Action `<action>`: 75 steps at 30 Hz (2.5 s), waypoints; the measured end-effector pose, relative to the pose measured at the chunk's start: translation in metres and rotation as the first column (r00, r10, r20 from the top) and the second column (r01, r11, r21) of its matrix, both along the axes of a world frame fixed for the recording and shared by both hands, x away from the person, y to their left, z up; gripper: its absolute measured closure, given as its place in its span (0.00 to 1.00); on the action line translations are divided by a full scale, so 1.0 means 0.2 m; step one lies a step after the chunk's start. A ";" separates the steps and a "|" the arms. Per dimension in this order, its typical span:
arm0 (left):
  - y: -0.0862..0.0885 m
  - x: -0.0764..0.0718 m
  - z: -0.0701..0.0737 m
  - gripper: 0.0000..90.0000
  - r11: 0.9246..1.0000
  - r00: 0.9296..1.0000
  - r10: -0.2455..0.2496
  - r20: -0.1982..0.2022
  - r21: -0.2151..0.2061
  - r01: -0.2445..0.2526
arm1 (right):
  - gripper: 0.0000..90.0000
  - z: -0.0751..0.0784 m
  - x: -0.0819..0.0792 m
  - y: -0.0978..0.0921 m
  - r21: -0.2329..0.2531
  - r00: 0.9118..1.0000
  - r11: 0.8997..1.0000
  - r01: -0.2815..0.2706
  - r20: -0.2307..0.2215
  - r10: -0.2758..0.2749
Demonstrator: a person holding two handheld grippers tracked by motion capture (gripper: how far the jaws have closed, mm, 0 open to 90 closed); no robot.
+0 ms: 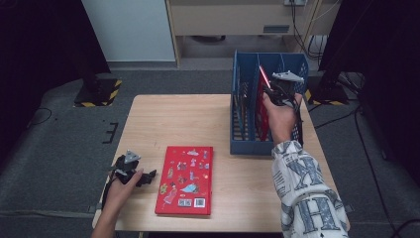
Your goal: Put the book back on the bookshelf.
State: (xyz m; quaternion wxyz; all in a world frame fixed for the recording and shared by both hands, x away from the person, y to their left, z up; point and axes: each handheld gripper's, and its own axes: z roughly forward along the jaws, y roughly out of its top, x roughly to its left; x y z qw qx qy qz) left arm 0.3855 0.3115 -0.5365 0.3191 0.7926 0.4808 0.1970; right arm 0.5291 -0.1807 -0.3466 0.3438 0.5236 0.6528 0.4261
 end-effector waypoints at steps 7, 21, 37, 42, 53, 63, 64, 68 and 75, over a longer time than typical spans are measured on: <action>0.00 0.00 0.00 0.00 1.000 1.000 0.000 0.001 -0.001 0.000 | 0.83 0.01 0.01 0.01 -0.012 1.000 1.000 0.005 -0.007 -0.005; 0.00 0.00 0.00 0.00 1.000 1.000 -0.001 0.001 -0.002 0.001 | 0.88 0.01 0.01 0.01 -0.018 0.999 0.999 0.030 -0.016 -0.030; 0.00 0.00 0.00 0.00 1.000 1.000 -0.001 0.001 -0.003 0.001 | 0.88 0.01 0.03 0.01 -0.037 0.996 0.996 0.076 0.037 -0.075; 0.00 0.00 0.00 0.00 1.000 1.000 -0.001 0.001 -0.003 0.001 | 0.88 0.01 0.05 0.00 -0.057 0.995 0.994 0.090 0.036 -0.088; -0.01 0.00 0.00 0.00 1.000 1.000 0.002 0.004 -0.008 -0.002 | 0.88 0.02 0.09 0.00 -0.064 0.994 0.992 0.108 0.038 -0.106; -0.01 0.00 0.00 0.00 1.000 1.000 0.002 0.004 -0.009 -0.002 | 0.88 0.01 0.11 0.00 -0.073 0.992 0.990 0.121 0.034 -0.119; -0.01 0.00 0.00 0.00 1.000 1.000 0.002 0.004 -0.009 -0.002 | 0.88 0.01 0.11 0.00 -0.075 0.992 0.990 0.122 0.033 -0.119; -0.01 0.00 0.00 0.00 1.000 1.000 0.001 0.004 -0.009 -0.001 | 0.88 0.00 0.12 0.01 -0.080 0.992 0.989 0.121 0.033 -0.118; -0.01 0.00 0.00 0.00 1.000 1.000 0.000 0.004 -0.008 0.000 | 0.88 0.00 0.12 0.02 -0.085 0.993 0.989 0.118 0.034 -0.116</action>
